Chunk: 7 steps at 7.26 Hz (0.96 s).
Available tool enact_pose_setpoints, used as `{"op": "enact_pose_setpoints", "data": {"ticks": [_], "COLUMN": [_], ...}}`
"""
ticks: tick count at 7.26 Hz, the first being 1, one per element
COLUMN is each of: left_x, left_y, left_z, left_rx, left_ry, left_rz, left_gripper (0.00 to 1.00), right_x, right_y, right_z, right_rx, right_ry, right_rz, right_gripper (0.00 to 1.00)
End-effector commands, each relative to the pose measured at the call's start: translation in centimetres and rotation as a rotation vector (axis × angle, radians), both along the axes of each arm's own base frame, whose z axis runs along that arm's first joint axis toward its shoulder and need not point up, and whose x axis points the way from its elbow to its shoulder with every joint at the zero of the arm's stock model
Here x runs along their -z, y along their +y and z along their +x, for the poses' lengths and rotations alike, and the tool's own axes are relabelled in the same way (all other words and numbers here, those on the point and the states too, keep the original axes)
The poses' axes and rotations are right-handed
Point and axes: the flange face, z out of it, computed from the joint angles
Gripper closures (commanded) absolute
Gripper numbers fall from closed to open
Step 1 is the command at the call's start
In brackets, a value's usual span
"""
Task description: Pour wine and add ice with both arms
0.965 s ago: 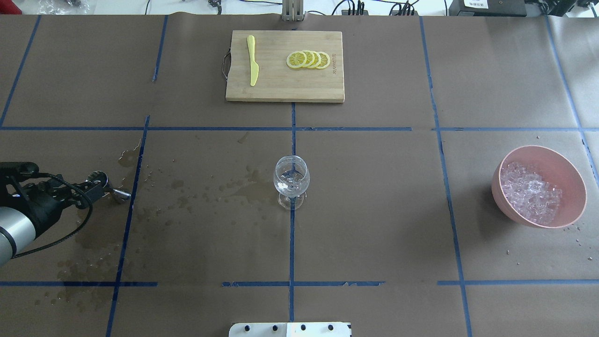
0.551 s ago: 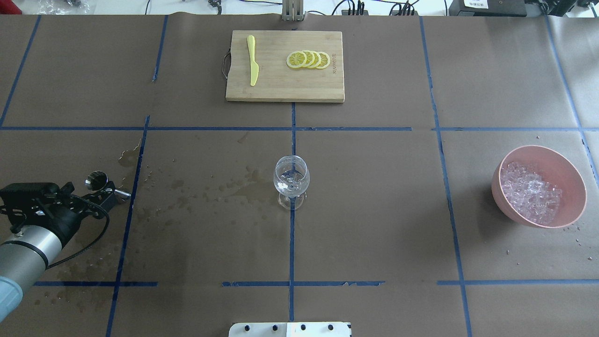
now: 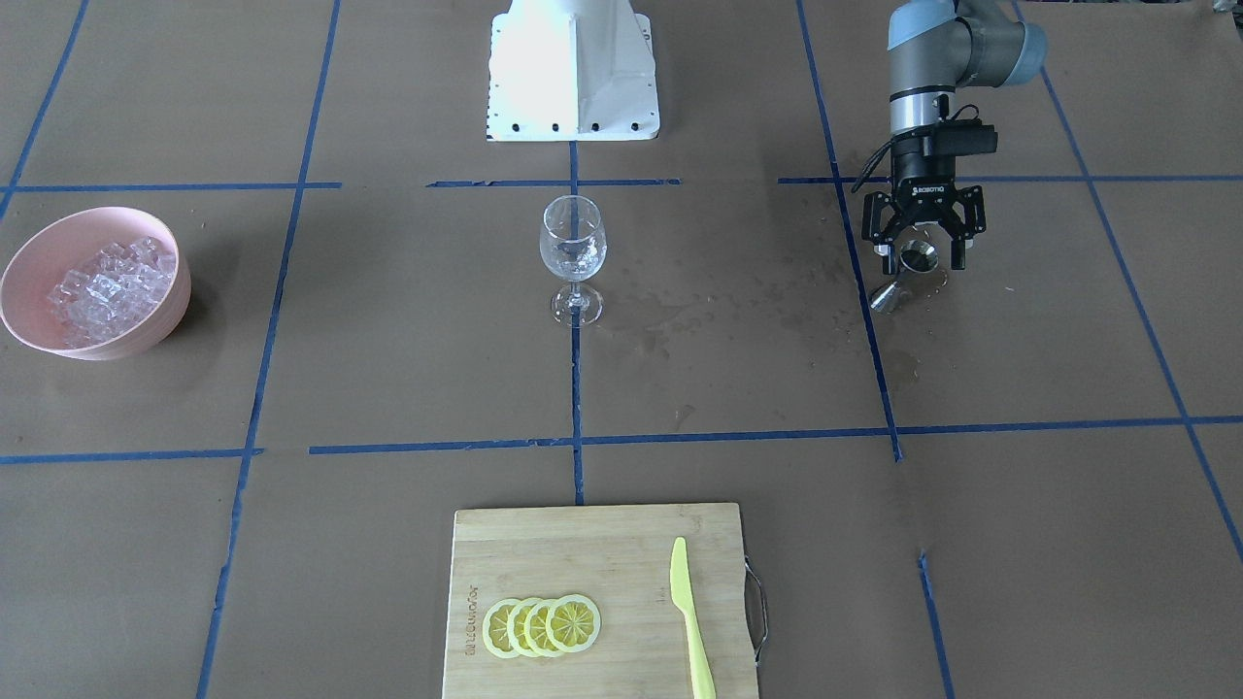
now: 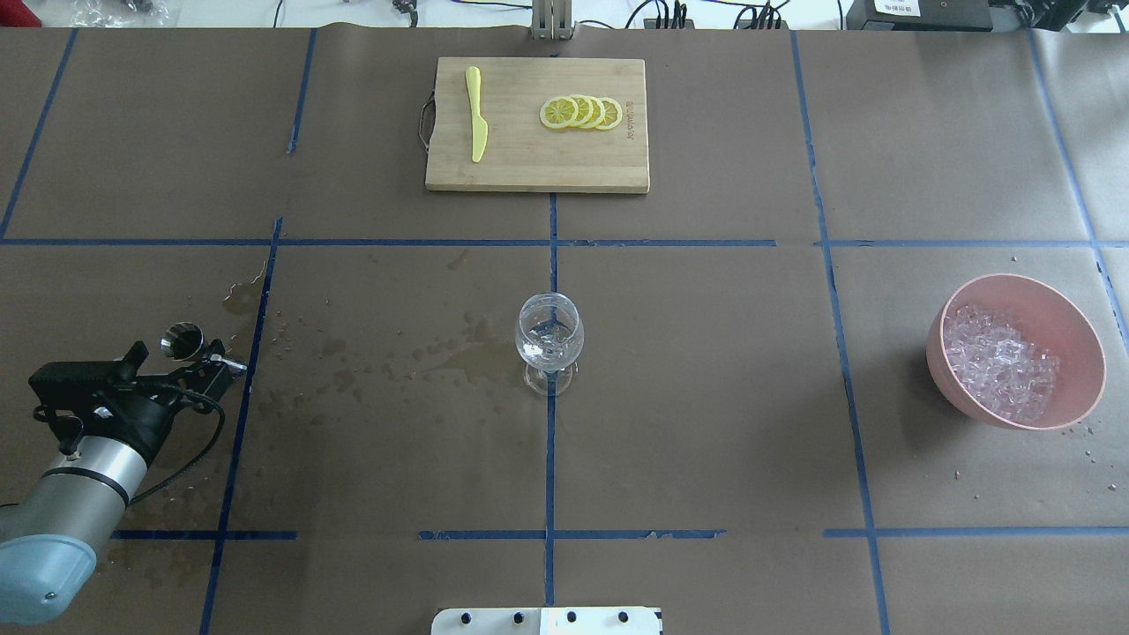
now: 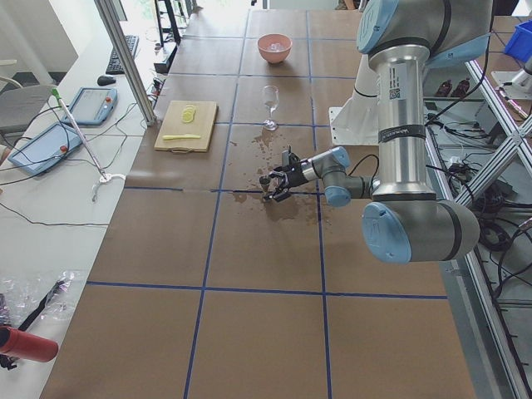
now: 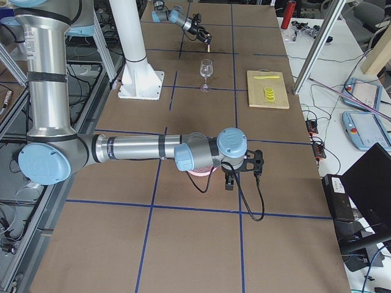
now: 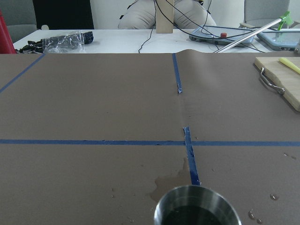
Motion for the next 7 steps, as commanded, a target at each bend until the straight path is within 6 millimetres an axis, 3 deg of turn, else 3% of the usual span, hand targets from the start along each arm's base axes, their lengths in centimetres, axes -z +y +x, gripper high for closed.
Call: {"op": "enact_pose_setpoints", "data": {"ticks": [1,5,7], "left_x": [-0.9,-1.1,-1.6], "left_y": [-0.7,-0.8,-0.8], "left_z": [2.7,3.1,4.3], "left_rx": [0.069,0.093,0.088], "left_ry": [0.001,-0.007,-0.013], "left_rz": [0.038,0.059,0.057], "left_gripper": [0.04,0.3,0.31], "right_x": [-0.1,-0.4,-0.7], "right_y": [0.0,0.1,0.3], "right_z": [0.0,0.0,0.0], "right_rx": [0.001,0.001,0.001], "right_ry": [0.001,0.001,0.001], "right_rz": [-0.002,-0.009,-0.013], "right_gripper": [0.0,0.0,0.0]}}
